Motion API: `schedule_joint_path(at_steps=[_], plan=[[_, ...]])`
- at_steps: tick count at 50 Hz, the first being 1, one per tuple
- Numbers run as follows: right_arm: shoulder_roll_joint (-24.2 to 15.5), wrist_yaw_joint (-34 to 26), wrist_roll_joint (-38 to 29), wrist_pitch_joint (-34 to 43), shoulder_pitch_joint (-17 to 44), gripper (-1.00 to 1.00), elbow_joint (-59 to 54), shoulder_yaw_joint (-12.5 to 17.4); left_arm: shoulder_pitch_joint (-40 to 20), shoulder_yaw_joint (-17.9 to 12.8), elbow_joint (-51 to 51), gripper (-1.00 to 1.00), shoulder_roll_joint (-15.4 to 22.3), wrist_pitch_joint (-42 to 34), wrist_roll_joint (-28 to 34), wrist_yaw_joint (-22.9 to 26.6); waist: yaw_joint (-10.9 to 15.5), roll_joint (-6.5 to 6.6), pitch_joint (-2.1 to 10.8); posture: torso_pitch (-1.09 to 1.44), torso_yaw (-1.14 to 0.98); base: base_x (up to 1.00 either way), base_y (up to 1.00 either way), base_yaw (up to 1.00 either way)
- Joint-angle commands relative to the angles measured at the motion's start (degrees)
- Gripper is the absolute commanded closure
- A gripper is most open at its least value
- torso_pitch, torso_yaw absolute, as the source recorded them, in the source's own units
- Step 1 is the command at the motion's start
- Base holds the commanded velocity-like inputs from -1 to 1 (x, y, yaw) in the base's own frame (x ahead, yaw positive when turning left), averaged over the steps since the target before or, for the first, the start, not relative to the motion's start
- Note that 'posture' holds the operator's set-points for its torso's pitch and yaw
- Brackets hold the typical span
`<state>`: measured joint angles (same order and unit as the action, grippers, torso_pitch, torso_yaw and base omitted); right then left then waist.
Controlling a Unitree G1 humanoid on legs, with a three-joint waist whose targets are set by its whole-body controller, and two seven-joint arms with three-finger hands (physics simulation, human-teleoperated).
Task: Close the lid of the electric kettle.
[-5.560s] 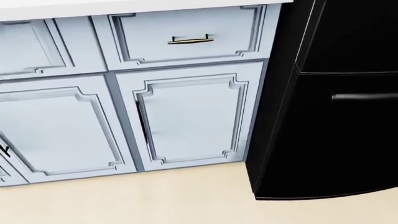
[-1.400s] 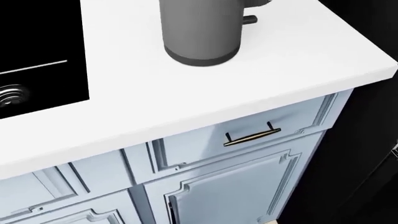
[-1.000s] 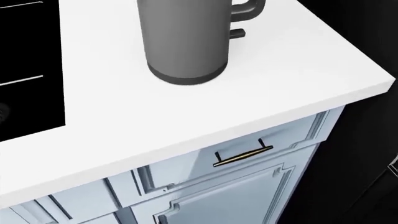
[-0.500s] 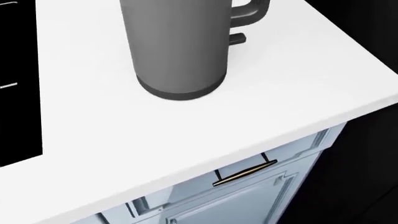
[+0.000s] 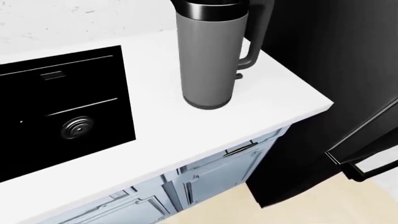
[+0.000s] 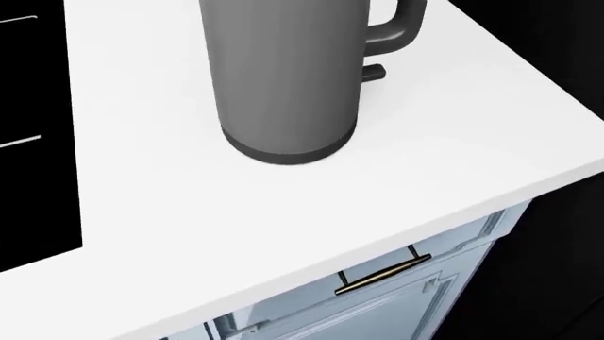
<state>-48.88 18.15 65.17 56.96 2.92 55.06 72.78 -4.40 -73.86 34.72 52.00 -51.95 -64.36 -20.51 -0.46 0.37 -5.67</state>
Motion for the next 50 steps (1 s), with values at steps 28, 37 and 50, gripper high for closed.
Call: schedule_joint_path(at_steps=[28, 37, 50], plan=[[-0.1, -2.4, -4.2, 0.6, 1.3, -1.0, 1.2, -0.4, -0.3, -1.2, 0.8, -1.0, 1.5, 1.6, -0.1, 0.2, 1.0, 1.28, 1.29, 0.0, 0.0, 0.0, 0.0, 0.34], [-0.1, -2.2, -3.8, 0.8, 1.4, -1.0, 1.2, -0.2, -0.3, -1.1, 0.9, -1.0, 1.5, 1.5, -0.3, 0.0, 3.0, 0.47, 2.25, 0.0, 0.0, 0.0, 0.0, 0.83], [0.0, -1.2, -2.7, 0.5, 1.2, -1.0, 0.6, -0.1, -0.5, -0.9, 0.8, -1.0, 1.6, 1.6, -0.3, 0.0, 0.7, -0.19, 0.8, 0.0, 0.0, 0.0, 0.0, 0.09]])
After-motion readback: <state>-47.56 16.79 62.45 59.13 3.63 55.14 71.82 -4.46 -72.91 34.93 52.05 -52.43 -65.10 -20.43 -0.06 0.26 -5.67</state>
